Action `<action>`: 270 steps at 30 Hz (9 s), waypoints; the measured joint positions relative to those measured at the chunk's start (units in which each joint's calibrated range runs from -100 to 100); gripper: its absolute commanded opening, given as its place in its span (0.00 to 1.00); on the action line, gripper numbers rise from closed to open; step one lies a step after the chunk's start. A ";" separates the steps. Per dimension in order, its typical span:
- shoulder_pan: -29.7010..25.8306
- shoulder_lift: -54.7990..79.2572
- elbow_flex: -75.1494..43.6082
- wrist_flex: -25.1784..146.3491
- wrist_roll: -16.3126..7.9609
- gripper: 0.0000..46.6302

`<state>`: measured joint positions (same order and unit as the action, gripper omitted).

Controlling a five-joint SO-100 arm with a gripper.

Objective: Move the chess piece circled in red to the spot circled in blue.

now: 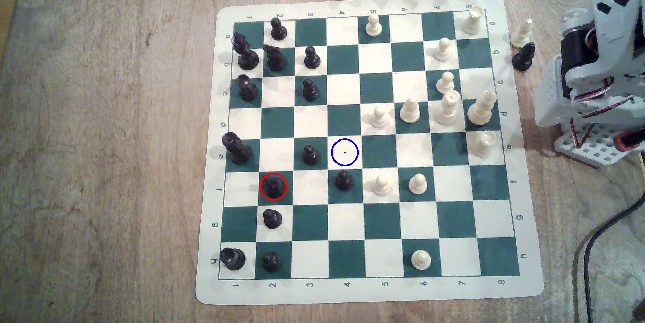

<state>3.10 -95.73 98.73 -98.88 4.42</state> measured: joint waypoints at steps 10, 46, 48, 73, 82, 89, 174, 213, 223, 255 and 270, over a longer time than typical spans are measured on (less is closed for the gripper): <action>0.22 0.00 0.00 17.45 0.24 0.00; -5.31 41.14 -40.31 127.81 -8.60 0.01; -7.01 49.94 -45.64 128.13 -9.52 0.01; -12.83 99.87 -86.49 133.47 -20.22 0.17; -13.05 107.08 -93.99 133.94 -20.22 0.22; -12.98 110.52 -97.33 133.94 -20.22 0.26; -9.59 88.40 -71.76 132.19 -16.56 0.00; -10.84 86.80 -48.17 116.97 -9.08 0.00; -10.47 86.80 -48.17 116.97 -9.08 0.00; -10.47 86.72 -48.17 113.94 -9.18 0.00; -11.28 87.64 -48.17 113.55 -9.08 0.00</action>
<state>-8.19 -8.09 50.56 14.66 -4.66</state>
